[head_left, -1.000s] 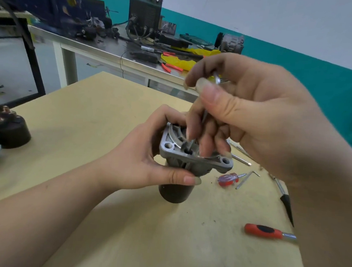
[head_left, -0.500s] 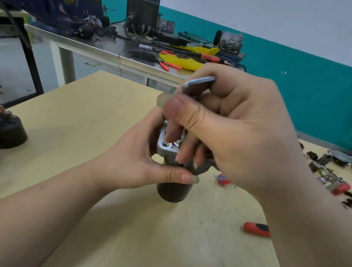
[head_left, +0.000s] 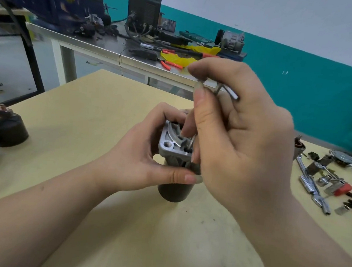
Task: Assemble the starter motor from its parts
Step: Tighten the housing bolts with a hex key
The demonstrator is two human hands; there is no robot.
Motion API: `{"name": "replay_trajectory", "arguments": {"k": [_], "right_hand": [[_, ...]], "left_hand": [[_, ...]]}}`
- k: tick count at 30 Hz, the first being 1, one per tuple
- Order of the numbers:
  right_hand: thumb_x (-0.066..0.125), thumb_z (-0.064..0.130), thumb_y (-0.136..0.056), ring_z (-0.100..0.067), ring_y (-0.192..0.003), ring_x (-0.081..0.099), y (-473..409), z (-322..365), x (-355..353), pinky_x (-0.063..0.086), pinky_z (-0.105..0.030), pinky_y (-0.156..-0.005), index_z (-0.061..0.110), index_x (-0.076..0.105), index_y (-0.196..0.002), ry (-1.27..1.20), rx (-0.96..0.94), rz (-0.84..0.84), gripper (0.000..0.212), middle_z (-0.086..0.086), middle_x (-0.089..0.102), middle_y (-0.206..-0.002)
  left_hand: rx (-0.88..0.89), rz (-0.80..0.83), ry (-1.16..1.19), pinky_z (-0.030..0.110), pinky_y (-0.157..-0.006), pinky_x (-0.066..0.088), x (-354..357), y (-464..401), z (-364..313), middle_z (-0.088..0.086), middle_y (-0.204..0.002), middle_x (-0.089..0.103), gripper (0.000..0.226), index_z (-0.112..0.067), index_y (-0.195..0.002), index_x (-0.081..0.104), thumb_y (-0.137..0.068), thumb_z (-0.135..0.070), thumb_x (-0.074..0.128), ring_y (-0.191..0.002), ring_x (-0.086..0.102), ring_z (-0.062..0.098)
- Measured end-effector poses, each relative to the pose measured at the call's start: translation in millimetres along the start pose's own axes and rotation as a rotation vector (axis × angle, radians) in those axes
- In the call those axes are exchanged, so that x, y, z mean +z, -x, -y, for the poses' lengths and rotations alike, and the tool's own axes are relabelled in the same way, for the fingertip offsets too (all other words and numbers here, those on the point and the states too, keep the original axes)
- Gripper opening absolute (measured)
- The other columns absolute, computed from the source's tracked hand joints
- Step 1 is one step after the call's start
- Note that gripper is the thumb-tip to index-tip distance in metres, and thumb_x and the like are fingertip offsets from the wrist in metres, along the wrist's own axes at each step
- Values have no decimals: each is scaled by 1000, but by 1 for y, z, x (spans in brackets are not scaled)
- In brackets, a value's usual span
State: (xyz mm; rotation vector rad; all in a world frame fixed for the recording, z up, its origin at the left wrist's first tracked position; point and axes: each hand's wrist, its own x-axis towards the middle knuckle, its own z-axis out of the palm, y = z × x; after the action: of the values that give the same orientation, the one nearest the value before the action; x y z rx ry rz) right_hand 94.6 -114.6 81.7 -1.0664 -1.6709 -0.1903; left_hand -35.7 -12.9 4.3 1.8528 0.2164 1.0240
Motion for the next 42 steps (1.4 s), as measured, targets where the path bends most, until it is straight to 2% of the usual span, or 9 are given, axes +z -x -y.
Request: {"name": "replay_trajectory", "arguments": {"k": [5,9,12,17,25,30,35,38,42], "right_hand": [[54,2,-98,-16,-55,58,2,9,12,46,-34,-54,9,67,-128,304,11,-107,33,2,61,-62],[61,27,-104,-21,-53,60,-12,8,-6,48,-35,-48,21,67,-123,-12,118,187,21,0,59,-62],[50,57,-96,-35,-48,60,-29,1,-24,41,-33,-36,22,67,-111,-406,319,436,41,-19,62,-70],[40,37,-107,-43,-45,61,-40,-9,-26,42,-32,-34,4,53,-93,-505,414,557,38,-21,64,-71],[48,34,-109,-32,-38,59,-32,4,-20,38,-25,-33,6,54,-77,-353,347,343,43,-17,62,-61],[51,45,-107,-29,-50,59,-24,19,-4,45,-42,-46,1,57,-77,-27,300,171,53,-17,59,-63],[53,32,-107,-24,-44,54,-21,22,-7,39,-31,-41,0,61,-83,-186,230,140,41,-16,59,-64],[40,25,-112,-12,-42,53,-35,3,-33,36,-25,-39,5,61,-95,-369,207,-137,33,-7,66,-75],[46,30,-111,-11,-57,58,-36,-38,-67,55,-36,-54,29,67,-95,12,222,-153,26,14,66,-73]], "left_hand": [[31,-16,-37,-2,-76,45,4,2,-1,-40,-110,64,69,-31,-116,48,-69,-11,94,-90,65,-15],[-2,-56,-26,15,-83,56,1,1,3,-17,-111,71,72,-24,-126,53,-69,-24,97,-100,73,4],[-5,-51,-4,21,-88,58,0,-1,3,-12,-113,73,67,-38,-121,58,-68,-27,97,-106,75,14],[34,-43,-24,18,-86,56,-1,-1,-1,-19,-110,70,67,-53,-112,56,-69,-21,97,-99,72,7],[56,-49,-45,15,-85,55,2,-1,-4,-28,-111,69,74,-56,-112,55,-67,-12,95,-97,70,1],[41,-68,-62,20,-88,57,3,3,1,-9,-117,68,81,-14,-131,49,-68,-18,99,-105,70,15],[31,-98,-36,26,-90,57,14,6,1,-17,-113,68,78,-27,-126,46,-69,-23,99,-104,71,11],[-13,-75,49,30,-105,56,13,3,6,-18,-140,64,78,-31,-123,48,-68,-17,101,-130,67,12],[-95,151,176,50,-119,47,-11,-4,13,8,-161,52,82,-25,-137,41,-74,-6,90,-146,55,32]]}}
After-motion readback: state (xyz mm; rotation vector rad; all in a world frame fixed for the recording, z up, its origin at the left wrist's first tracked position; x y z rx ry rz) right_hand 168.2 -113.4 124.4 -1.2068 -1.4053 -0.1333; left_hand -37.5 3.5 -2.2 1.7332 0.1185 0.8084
